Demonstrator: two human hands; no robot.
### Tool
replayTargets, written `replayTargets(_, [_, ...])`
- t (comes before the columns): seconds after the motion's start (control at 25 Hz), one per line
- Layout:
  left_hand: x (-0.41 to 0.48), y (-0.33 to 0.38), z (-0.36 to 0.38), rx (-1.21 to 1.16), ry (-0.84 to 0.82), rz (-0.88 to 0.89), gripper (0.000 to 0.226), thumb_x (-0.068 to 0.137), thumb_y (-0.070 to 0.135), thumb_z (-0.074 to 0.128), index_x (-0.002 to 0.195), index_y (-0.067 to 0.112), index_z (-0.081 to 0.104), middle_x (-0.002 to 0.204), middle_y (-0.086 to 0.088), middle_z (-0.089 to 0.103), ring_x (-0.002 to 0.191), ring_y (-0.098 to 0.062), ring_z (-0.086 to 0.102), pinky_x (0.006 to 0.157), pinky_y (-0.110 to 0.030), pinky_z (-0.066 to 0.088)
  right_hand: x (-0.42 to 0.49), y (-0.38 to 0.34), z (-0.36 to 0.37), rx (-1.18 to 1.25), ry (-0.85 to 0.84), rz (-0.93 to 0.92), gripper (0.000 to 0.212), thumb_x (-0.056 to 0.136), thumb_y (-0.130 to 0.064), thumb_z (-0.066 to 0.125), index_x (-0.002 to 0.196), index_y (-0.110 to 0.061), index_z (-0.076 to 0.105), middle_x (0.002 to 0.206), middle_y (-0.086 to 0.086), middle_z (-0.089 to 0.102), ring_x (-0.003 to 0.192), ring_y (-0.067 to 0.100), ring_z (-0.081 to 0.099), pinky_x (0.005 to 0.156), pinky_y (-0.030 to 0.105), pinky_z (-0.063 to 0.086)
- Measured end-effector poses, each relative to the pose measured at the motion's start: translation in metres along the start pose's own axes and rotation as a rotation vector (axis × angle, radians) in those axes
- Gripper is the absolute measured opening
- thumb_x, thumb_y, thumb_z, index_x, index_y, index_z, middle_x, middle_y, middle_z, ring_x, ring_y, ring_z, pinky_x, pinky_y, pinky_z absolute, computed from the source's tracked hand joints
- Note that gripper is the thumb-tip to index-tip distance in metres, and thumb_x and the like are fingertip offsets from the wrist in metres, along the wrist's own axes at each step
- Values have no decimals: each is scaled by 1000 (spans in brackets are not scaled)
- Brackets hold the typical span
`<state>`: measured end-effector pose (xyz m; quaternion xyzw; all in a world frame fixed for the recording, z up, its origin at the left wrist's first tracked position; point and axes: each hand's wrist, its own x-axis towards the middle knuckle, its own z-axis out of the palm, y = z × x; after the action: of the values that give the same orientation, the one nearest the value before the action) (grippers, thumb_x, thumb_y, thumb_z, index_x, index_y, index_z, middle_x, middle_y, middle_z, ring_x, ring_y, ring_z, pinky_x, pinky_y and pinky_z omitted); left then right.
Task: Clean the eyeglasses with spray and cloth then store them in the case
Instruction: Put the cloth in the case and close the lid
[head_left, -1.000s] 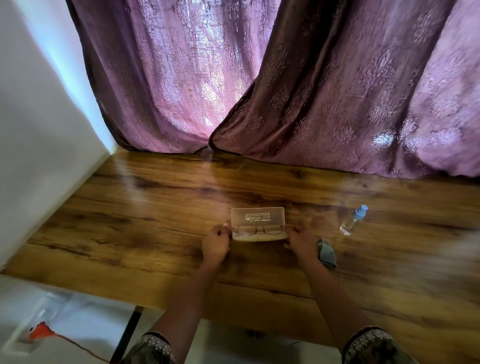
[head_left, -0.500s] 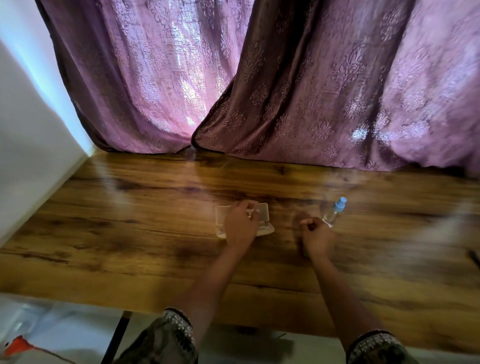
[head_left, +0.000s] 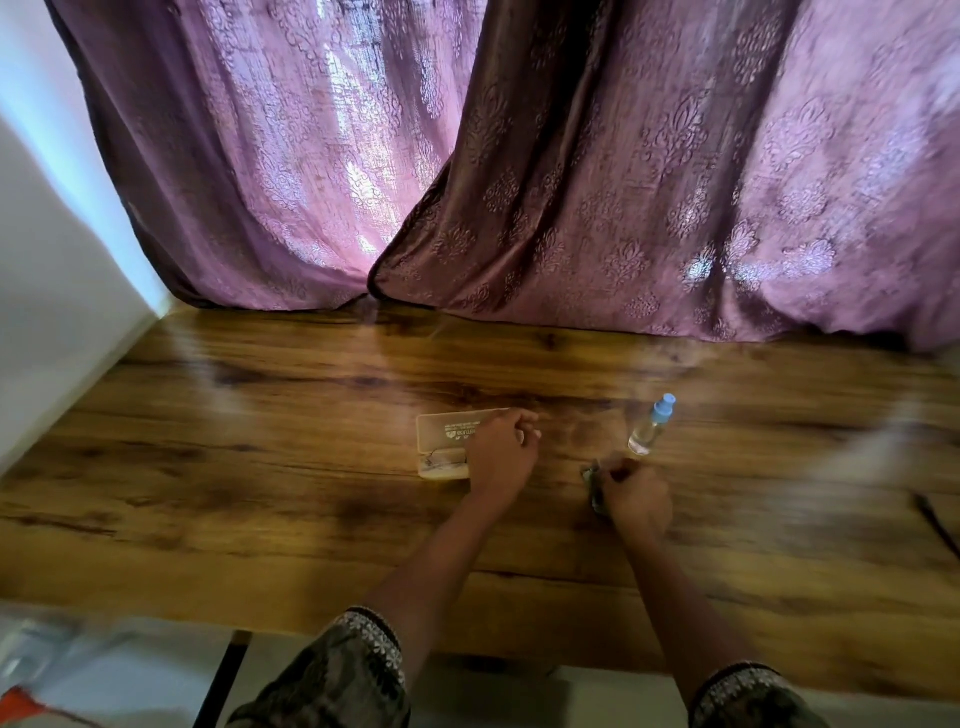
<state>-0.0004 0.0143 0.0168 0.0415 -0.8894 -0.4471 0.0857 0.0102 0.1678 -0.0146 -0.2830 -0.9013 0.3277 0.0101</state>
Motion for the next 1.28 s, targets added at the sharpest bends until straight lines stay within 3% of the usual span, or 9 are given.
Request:
replayTargets(0.28, [7, 2, -3, -39, -18, -20, 17, 86, 21, 59, 102, 19, 65, 98, 2, 68, 87, -13, 62, 70, -24, 51, 14, -9, -4, 452, -60, 3, 12, 83, -19, 61, 83, -12, 70, 89, 14, 69, 87, 32, 64, 75, 36, 52])
replayTargets(0.4, [15, 3, -9, -149, -43, -46, 17, 87, 24, 57, 102, 21, 64, 99, 0, 69, 86, -16, 63, 78, -36, 54, 12, -27, -16, 517, -92, -102, 24, 85, -14, 59, 62, -19, 59, 72, 9, 60, 75, 25, 57, 62, 26, 43])
replayTargets(0.48, [20, 7, -15, -188, -49, -51, 20, 88, 24, 57, 105, 18, 64, 104, -2, 67, 92, -15, 61, 84, -35, 52, 8, -43, -25, 563, -178, -222, 22, 86, -10, 58, 66, -17, 61, 70, 5, 59, 70, 16, 53, 56, 17, 42])
replayTargets(0.6, [25, 12, -28, -242, -34, -10, 25, 91, 25, 53, 110, 14, 64, 112, -2, 65, 98, -11, 57, 87, -27, 46, 10, -67, -37, 539, -273, -371, 20, 88, -12, 55, 71, -18, 63, 73, 0, 61, 72, 13, 53, 60, 18, 42])
replayTargets(0.72, [30, 10, -37, -385, -50, -12, 32, 93, 33, 48, 113, 13, 63, 117, -5, 65, 107, -15, 57, 96, -35, 47, 10, -93, -53, 465, -337, -546, 20, 90, -13, 53, 73, -21, 60, 75, -5, 58, 74, 10, 50, 64, 19, 40])
replayTargets(0.84, [35, 11, -46, -641, -209, -67, 41, 95, 39, 43, 112, 8, 64, 117, -12, 65, 111, -24, 59, 97, -35, 47, 9, -116, -66, 412, -431, -725, 19, 90, -15, 54, 76, -27, 61, 79, -5, 61, 81, 16, 55, 74, 31, 42])
replayTargets(1.04, [38, 26, -63, -827, -394, 4, 27, 90, 34, 49, 92, 11, 63, 90, -2, 66, 83, -7, 65, 77, -19, 54, 8, -139, -75, 337, -502, -943, 11, 88, -18, 60, 85, -26, 66, 83, -8, 67, 82, 14, 61, 76, 31, 47])
replayTargets(1.16, [40, 27, -67, -853, -416, 14, 9, 90, 18, 55, 94, 13, 61, 91, -4, 63, 78, -7, 63, 67, -19, 55, 9, -145, -74, 342, -445, -910, 11, 87, -19, 61, 88, -27, 69, 85, -5, 69, 87, 18, 63, 80, 33, 48])
replayTargets(1.28, [40, 29, -70, -967, -371, -25, 12, 92, 9, 49, 92, 15, 60, 90, -1, 63, 79, -8, 63, 69, -23, 55, 2, -142, -69, 603, -476, -604, 16, 89, -29, 57, 96, -19, 67, 90, 0, 65, 93, 21, 59, 81, 33, 49])
